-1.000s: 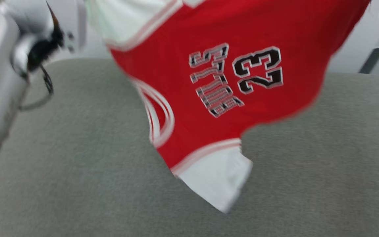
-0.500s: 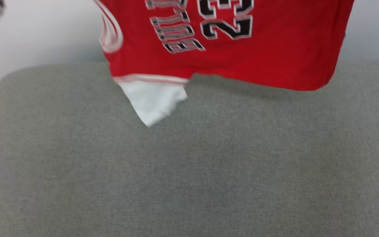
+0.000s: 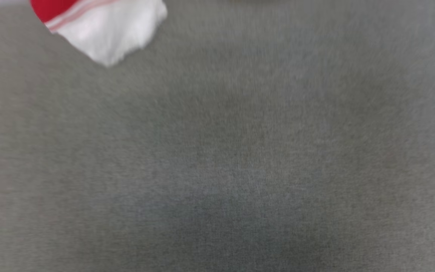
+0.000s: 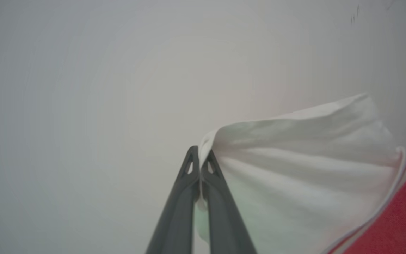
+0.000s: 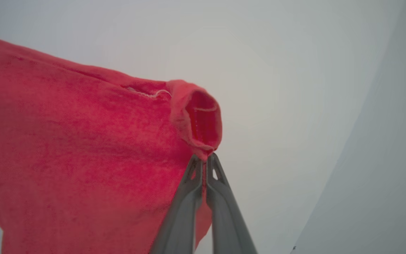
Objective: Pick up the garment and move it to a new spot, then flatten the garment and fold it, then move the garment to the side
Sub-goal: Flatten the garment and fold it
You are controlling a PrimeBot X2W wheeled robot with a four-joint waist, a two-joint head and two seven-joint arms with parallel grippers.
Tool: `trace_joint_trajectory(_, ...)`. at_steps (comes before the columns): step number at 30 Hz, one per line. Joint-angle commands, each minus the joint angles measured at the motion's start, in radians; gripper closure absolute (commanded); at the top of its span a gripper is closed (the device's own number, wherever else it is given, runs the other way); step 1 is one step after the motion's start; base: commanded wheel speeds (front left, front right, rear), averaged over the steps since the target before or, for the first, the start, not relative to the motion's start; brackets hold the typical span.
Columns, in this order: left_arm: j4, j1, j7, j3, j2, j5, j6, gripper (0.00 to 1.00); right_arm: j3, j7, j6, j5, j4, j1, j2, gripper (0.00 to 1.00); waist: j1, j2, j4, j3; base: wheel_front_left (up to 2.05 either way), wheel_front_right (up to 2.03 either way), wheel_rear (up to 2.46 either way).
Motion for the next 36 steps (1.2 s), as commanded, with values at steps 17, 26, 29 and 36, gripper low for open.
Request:
trace_joint_trajectory(17, 0.122, -0.162, -0.234, -0.016, -0.133, 0.053, -0.012, 1.00, -0.124, -0.187, -0.001, -0.211, 0.134, -0.113, 0.077, 1.00, 0.0000, 0.0000, 0.030, 0.562, 0.00, 0.00, 0.00)
trace_joint_trajectory(26, 0.121, -0.047, -0.236, 0.011, -0.144, 0.039, -0.015, 1.00, -0.188, -0.187, -0.001, -0.250, 0.128, -0.048, 0.101, 1.00, 0.0000, 0.0000, 0.049, 0.521, 0.00, 0.00, 0.00)
trace_joint_trajectory(29, 0.154, 0.006, -0.235, 0.011, -0.155, 0.022, -0.029, 1.00, -0.206, -0.187, -0.001, -0.224, 0.126, -0.006, 0.102, 1.00, 0.0000, 0.0000, 0.058, 0.469, 0.00, 0.00, 0.00)
trace_joint_trajectory(36, 0.203, 0.149, -0.213, -0.015, -0.167, -0.030, -0.055, 1.00, -0.152, -0.174, -0.001, -0.153, 0.096, 0.125, 0.079, 1.00, 0.0000, 0.0000, 0.070, 0.310, 0.00, 0.00, 0.00)
